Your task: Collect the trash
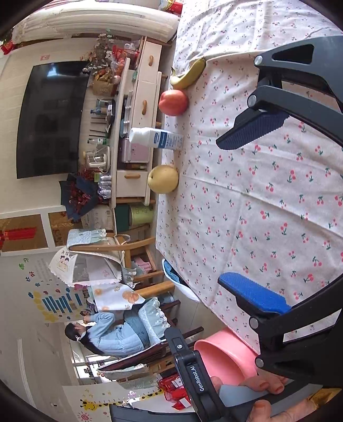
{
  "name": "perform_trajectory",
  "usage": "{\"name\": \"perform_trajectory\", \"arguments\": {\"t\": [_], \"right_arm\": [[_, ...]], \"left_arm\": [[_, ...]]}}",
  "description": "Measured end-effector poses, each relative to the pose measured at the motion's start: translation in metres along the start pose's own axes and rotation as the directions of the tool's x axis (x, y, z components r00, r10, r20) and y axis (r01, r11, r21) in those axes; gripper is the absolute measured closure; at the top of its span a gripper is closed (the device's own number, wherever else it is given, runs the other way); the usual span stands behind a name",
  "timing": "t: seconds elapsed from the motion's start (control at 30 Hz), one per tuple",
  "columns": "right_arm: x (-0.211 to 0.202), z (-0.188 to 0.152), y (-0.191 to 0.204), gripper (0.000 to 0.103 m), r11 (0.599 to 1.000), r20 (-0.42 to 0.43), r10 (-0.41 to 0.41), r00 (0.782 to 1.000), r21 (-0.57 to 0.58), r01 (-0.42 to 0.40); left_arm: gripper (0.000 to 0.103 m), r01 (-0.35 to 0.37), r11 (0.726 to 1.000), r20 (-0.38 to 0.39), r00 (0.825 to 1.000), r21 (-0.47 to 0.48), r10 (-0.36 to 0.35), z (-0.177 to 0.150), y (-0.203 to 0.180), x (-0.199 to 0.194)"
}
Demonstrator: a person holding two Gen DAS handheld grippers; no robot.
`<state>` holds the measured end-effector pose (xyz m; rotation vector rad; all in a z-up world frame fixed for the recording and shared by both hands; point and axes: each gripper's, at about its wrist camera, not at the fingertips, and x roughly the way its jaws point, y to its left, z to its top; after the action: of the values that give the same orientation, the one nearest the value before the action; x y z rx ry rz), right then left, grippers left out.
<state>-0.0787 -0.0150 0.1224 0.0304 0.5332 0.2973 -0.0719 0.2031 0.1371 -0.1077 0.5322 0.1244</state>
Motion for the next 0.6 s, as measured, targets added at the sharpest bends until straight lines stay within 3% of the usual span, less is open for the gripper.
{"name": "perform_trajectory", "arguments": {"t": [0.33,0.6], "right_arm": [[-0.031,0.001,-0.059,0.010,0.995,0.079,-0.094,0.992,0.052,0.090],[-0.061,-0.001,-0.094,0.010,0.984,0.144,-0.172,0.974,0.064,0.165]], "left_arm": [[0.004,0.014,0.996,0.049,0.999,0.091,-0.019,-0.005,-0.076,-0.021],[0.004,0.035,0.990,0.068,0.997,0.136,-0.044,-0.011,-0.128,-0.034]]}}
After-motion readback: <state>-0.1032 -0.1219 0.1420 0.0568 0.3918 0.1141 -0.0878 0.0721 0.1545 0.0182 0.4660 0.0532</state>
